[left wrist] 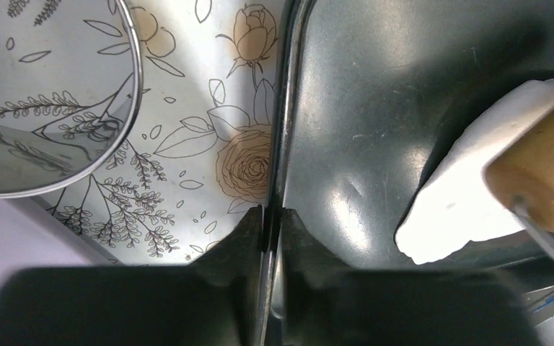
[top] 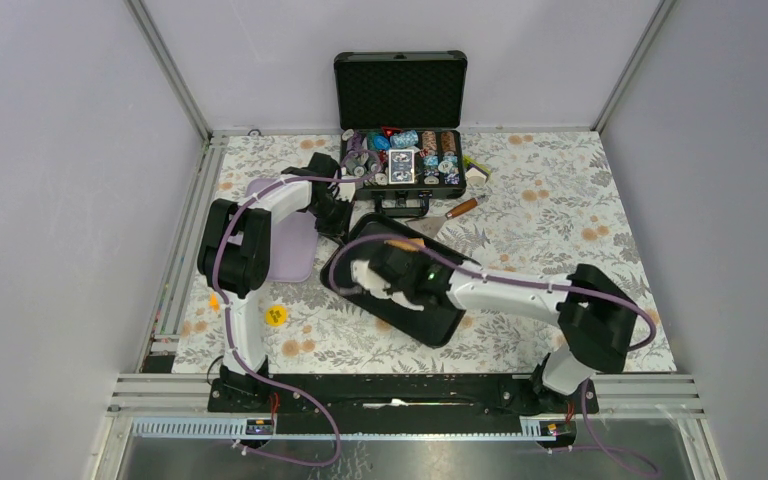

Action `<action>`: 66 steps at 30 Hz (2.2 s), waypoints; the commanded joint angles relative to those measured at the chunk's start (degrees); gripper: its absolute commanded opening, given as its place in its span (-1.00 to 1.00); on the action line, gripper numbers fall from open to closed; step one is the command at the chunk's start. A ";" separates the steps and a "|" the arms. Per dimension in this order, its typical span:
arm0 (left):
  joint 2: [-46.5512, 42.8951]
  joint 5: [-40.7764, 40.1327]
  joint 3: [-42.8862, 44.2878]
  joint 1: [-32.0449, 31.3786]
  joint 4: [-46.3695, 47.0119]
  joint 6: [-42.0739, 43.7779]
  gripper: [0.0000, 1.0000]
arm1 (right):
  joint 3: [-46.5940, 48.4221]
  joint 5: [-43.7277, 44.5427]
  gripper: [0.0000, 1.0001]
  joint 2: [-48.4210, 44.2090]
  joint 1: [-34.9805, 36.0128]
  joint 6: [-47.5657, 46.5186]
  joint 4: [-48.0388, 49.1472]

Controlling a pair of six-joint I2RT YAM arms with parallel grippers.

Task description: Roll out the dumpling wrappers from the dough

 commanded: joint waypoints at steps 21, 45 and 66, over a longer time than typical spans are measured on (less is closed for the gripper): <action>-10.42 -14.56 8.73 10.50 -3.91 2.51 0.98 | -1.08 -35.21 -1.00 -18.31 -44.34 37.07 8.00; 9.25 -13.81 23.40 7.21 -4.78 -6.32 0.36 | -2.19 -66.07 -1.00 -6.35 -69.69 60.03 4.81; 10.53 -13.04 24.71 6.80 -4.94 -7.07 -0.84 | -0.20 -64.39 -0.13 4.05 -79.81 59.94 -4.91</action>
